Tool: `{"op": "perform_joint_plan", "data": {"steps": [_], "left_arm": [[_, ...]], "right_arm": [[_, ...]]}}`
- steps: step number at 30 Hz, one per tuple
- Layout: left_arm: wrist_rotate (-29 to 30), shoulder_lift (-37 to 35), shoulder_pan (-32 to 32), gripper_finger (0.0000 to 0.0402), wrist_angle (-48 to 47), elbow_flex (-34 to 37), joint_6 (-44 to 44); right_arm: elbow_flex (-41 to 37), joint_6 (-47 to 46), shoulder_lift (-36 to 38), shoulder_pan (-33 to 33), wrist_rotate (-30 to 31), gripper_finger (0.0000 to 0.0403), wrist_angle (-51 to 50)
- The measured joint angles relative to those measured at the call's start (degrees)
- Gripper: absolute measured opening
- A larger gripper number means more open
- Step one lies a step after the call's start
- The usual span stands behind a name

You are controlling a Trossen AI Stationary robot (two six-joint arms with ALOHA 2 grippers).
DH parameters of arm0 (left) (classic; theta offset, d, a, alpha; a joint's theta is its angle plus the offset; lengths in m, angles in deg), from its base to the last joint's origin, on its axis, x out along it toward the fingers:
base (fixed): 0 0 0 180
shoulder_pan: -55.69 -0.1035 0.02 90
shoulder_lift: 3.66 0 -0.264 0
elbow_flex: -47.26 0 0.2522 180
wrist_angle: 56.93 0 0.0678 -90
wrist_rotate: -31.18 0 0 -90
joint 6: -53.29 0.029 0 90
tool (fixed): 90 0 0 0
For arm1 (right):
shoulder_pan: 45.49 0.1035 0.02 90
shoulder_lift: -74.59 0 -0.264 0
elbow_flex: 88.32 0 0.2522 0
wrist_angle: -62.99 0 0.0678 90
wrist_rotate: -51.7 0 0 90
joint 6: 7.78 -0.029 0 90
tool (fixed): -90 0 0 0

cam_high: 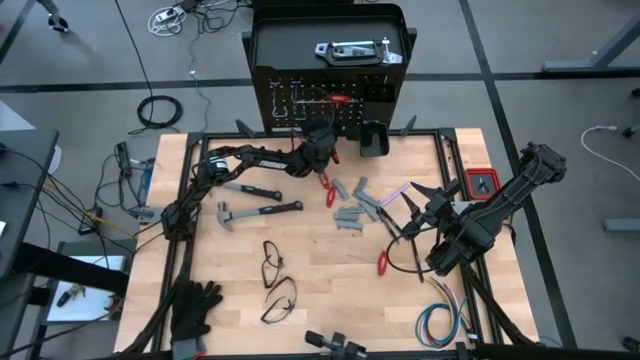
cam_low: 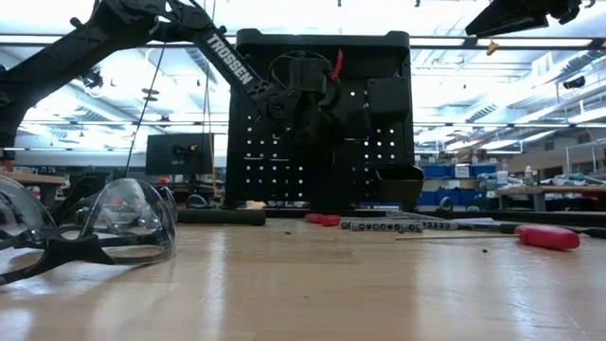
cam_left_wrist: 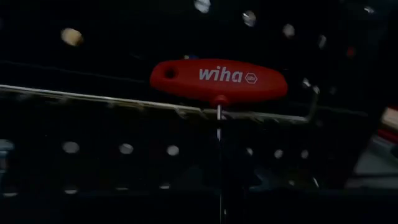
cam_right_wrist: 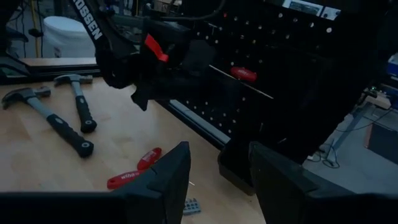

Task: Hang tools onto peg board
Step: Hang the center T-shaped metric hex key on the pegboard, then hang the middle right T-shaped metric hex key on the pegboard

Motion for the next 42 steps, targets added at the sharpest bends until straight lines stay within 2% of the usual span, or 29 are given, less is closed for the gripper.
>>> {"op": "perform_joint_plan", "data": {"steps": [5, 15, 19, 25, 32, 39, 42], "left_arm": [[-1.00, -0.02, -0.28, 0.0000, 0.49, 0.00, 0.51], [-6.82, -0.04, -2.05, 0.0005, -4.62, -0.02, -8.15], [-7.43, -0.04, -2.14, 0.0033, -5.12, -0.02, -8.14], [-9.25, -0.04, -2.00, 0.0102, -5.99, -0.02, -7.91], [-9.50, -0.07, -0.29, 0.0172, -11.17, -0.02, -7.69], [-9.44, -0.59, 3.52, 0.0199, -19.31, 0.00, -6.10], [-12.16, -2.18, 5.80, 0.0199, -25.92, 0.00, -3.56]], "right_arm": [[0.00, 0.04, -0.02, 0.04, -0.04, 0.0170, 0.04], [0.00, 0.12, -0.02, 0.04, -0.10, 0.0170, 0.32], [0.00, 0.17, -0.02, 0.04, -0.04, 0.0170, 0.36], [0.00, 0.20, -0.02, 0.04, -0.14, 0.0170, 0.32], [0.00, 0.07, -0.02, 0.83, -0.95, 0.0170, 0.23], [0.00, 0.00, 0.02, 2.08, -2.19, 0.0170, 0.18], [0.00, -0.06, 0.09, 2.34, -3.25, 0.0170, 0.17]]}}
